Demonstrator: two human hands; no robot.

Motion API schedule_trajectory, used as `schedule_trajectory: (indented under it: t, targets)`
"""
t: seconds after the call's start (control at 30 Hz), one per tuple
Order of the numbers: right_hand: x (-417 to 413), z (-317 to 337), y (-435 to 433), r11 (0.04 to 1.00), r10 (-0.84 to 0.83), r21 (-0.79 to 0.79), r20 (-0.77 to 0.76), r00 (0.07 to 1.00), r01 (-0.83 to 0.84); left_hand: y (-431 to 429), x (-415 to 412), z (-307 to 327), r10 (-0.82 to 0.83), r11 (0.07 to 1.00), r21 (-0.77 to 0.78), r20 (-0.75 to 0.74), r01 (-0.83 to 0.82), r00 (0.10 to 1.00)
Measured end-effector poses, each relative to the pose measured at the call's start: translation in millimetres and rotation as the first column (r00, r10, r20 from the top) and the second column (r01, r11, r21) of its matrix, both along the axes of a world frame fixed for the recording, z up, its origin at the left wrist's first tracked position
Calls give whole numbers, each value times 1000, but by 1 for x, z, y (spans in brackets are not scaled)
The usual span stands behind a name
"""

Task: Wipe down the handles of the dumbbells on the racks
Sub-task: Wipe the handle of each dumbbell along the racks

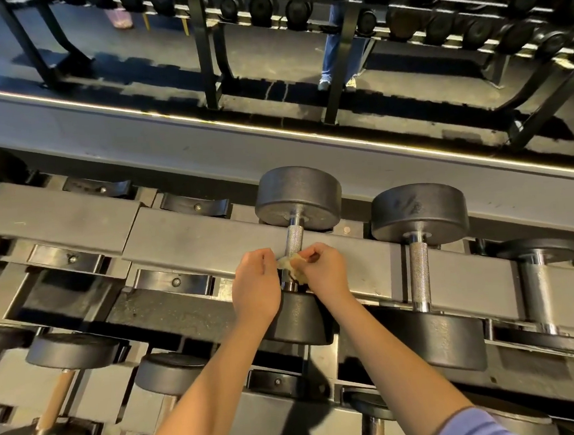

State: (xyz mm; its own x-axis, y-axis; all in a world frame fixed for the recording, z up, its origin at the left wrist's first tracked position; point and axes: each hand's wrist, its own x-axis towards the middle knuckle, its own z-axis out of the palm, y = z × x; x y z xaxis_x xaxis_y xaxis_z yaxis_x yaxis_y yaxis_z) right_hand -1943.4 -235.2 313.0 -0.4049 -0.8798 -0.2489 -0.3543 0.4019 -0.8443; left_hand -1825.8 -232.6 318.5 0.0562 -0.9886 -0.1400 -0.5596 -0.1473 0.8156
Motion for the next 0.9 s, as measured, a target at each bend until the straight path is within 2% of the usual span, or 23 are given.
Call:
schedule_trajectory:
  t: [0.1,0.2,0.3,0.47,0.6,0.8,0.9]
  targets:
    - [-4,-2,4,996,80,39,-16,997,-79,9,6,-6,-111,993,-41,61,114,992]
    - [-8,-1,5,981,163,114,-54,985,-156,11,8,-8,-106,992,-59,56,110,993]
    - [-4,0,-1,997,57,51,-29,998,-56,11,7,-7,-72,996,-41,21,73,997]
    - [2,3,-20,983,-131,-141,-100,986,116,12,8,-8,-34,999,-12,-37,34,999]
    - [7,4,-28,963,-241,-145,-97,966,226,12,7,-9,-24,1000,-4,-36,24,999]
    - [-2,2,-6,1000,4,30,-51,999,-3,11,8,-9,-21,999,-26,-64,19,998]
    - [3,-2,-4,998,-57,-4,-125,990,57,12,8,-9,-27,999,-31,-66,25,997]
